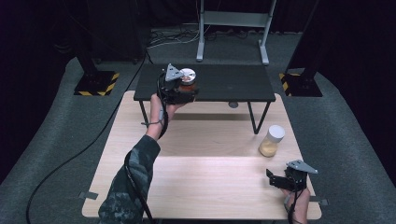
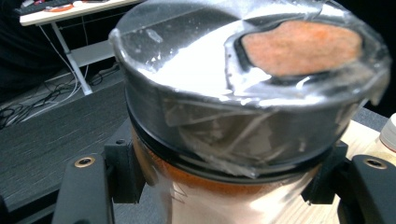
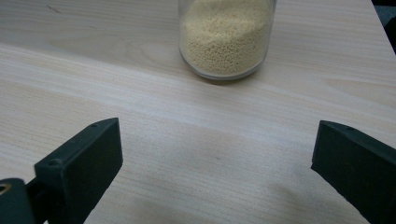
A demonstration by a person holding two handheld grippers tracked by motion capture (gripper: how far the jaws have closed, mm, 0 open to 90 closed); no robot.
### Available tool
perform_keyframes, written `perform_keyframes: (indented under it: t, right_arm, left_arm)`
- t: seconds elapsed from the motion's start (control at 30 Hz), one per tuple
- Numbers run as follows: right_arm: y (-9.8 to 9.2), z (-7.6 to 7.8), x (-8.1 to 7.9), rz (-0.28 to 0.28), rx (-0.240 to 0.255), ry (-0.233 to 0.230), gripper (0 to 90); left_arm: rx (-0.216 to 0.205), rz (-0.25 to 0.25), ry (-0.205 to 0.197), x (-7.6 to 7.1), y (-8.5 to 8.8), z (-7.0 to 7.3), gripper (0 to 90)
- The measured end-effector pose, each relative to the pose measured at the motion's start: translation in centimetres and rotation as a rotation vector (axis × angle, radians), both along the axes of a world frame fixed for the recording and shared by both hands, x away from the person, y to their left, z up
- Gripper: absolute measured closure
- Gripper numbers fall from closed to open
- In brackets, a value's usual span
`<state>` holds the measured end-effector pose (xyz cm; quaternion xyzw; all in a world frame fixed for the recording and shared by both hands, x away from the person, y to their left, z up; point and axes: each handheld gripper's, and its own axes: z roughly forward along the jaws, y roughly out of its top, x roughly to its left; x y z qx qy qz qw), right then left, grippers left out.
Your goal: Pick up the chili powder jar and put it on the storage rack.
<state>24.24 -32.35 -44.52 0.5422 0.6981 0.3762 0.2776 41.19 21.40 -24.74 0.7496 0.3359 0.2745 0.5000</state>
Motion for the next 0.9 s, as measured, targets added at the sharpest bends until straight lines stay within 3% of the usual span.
perform_keyframes:
  t: [0.5,0.9]
  right_arm:
    - [0.0,0.0,0.1,0.003,0.001,0.004,0.4]
    - [-0.1,0.0,0.1,0.003,0.004,0.005,0.4]
  left_arm:
    - [0.006,0.008,0.025,2.0,-0.8,0.3,31.0]
    - [0.003,0.032,0.078,3.9,-1.3,-0.1,31.0]
